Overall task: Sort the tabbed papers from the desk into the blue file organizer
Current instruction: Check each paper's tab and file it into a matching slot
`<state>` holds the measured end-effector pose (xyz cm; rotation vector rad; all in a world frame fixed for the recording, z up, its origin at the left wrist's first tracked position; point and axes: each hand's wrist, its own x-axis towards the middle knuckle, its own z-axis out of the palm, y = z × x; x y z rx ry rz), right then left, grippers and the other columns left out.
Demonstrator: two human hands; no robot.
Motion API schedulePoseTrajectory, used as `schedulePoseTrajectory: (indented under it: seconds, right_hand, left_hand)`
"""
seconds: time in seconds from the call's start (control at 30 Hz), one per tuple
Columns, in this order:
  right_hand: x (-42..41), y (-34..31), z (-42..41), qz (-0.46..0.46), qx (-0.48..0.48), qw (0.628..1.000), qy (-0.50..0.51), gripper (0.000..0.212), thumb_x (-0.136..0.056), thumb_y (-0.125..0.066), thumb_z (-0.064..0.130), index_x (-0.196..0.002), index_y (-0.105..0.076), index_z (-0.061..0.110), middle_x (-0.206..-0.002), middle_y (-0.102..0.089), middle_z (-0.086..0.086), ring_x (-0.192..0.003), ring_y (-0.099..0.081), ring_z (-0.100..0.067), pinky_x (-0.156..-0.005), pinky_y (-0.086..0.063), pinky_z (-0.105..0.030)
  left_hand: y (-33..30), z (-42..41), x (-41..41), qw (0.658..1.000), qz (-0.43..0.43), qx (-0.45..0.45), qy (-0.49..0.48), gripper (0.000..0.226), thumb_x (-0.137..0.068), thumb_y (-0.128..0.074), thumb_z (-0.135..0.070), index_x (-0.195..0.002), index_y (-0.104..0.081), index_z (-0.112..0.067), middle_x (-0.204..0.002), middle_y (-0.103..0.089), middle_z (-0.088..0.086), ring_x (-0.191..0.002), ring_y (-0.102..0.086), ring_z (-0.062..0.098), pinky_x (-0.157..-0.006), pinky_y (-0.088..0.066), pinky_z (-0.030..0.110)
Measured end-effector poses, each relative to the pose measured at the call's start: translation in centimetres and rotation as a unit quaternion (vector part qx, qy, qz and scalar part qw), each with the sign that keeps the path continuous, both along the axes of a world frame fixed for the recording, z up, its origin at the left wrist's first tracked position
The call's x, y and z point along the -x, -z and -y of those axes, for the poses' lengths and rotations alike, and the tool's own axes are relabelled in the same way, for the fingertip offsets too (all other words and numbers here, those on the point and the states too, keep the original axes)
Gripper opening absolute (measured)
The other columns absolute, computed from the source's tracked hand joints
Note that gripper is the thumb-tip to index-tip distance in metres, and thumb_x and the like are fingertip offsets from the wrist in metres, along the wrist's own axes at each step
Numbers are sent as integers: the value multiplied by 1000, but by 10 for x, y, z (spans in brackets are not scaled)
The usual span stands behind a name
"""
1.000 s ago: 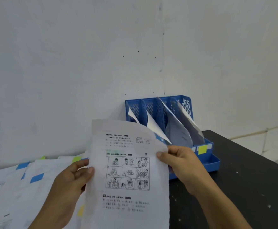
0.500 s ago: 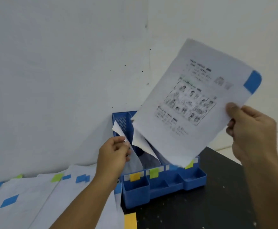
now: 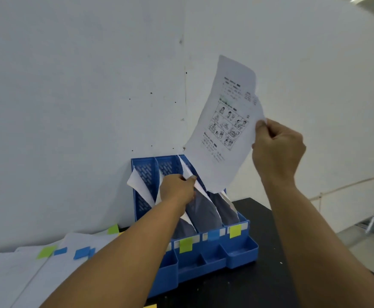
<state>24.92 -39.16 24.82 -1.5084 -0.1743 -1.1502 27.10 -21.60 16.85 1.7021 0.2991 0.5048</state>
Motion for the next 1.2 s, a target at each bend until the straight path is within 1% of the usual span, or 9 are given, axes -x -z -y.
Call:
schedulePoseTrajectory:
  seconds: [0.1, 0.17, 0.3, 0.4, 0.57, 0.83, 1.0, 1.13, 1.2]
  right_hand:
    - [-4, 3, -10, 3, 75, 997, 14, 31, -97, -53, 21, -72, -62, 4, -46, -53, 7, -46, -47, -15, -49, -39, -25]
    - [-6, 5, -20, 11, 124, 992, 27, 31, -98, -52, 19, -71, -63, 9, -41, -41, 7, -43, -40, -12, -46, -30, -20]
    - [-13, 20, -47, 32, 209, 977, 39, 28, -101, -49, 22, -101, -76, 15, -62, -65, 5, -43, -48, -12, -44, -39, -17]
    - [-22, 45, -67, 18, 251, 968, 21, 32, -102, -46, 23, -86, -72, 13, -62, -66, 0, -44, -50, -15, -40, -36, -25]
    - [-33, 92, -82, -117, 219, 967, -56, 37, -101, -45, 22, -71, -62, 8, -62, -59, -1, -56, -53, -15, -52, -44, -36]
    - [-45, 128, -73, -326, 368, 866, -93, 27, -98, -46, 17, -75, -59, 13, -68, -55, 0, -72, -53, -23, -56, -34, -29]
    - [-39, 123, -68, -336, 360, 864, -103, 20, -95, -46, 13, -88, -63, 20, -82, -61, -1, -78, -54, -24, -62, -42, -30]
    - [-23, 123, -68, -328, 353, 874, -60, 44, -98, -46, 16, -141, -50, 19, -132, -61, -9, -114, -57, -33, -90, -48, -39]
    - [-10, 127, -72, -277, 325, 904, -43, 47, -98, -48, 17, -145, -46, 17, -139, -57, -8, -120, -56, -31, -93, -48, -40]
  left_hand:
    - [0, -12, -4, 997, 29, -54, -54, 28, -83, -59, -20, -78, -66, 6, -75, -71, 20, -73, -69, 36, -66, -58, 49]
    - [-2, -15, 2, 991, 66, -72, -89, 27, -83, -56, -18, -66, -61, 3, -73, -69, 20, -68, -67, 34, -63, -56, 46]
    - [-4, -17, 7, 983, 118, -93, -107, 35, -87, -57, -16, -54, -48, -9, -61, -66, 15, -64, -68, 30, -60, -56, 40]
    - [-3, -20, 7, 983, 123, -90, -102, 37, -90, -59, -19, -56, -52, -10, -60, -68, 9, -58, -68, 22, -61, -58, 34]
    - [4, -18, 13, 987, 114, -59, -96, 32, -93, -60, -21, -66, -59, -5, -65, -70, 7, -52, -67, 7, -53, -51, 18]
    - [13, -18, 9, 997, 56, -41, -18, 29, -97, -54, -21, -87, -62, 6, -71, -71, 12, -60, -71, 12, -78, -59, 39]
    - [13, -22, 10, 999, 33, -39, 16, 26, -96, -56, -24, -89, -66, -1, -75, -72, 10, -65, -72, 13, -77, -60, 39]
    - [15, -31, 32, 998, 11, -30, 54, 22, -94, -60, -26, -91, -68, -6, -84, -72, 11, -69, -73, 15, -77, -61, 36]
    - [20, -40, 53, 996, -1, -32, 78, 16, -93, -62, -24, -101, -68, -11, -90, -71, 7, -72, -73, 16, -74, -61, 32]
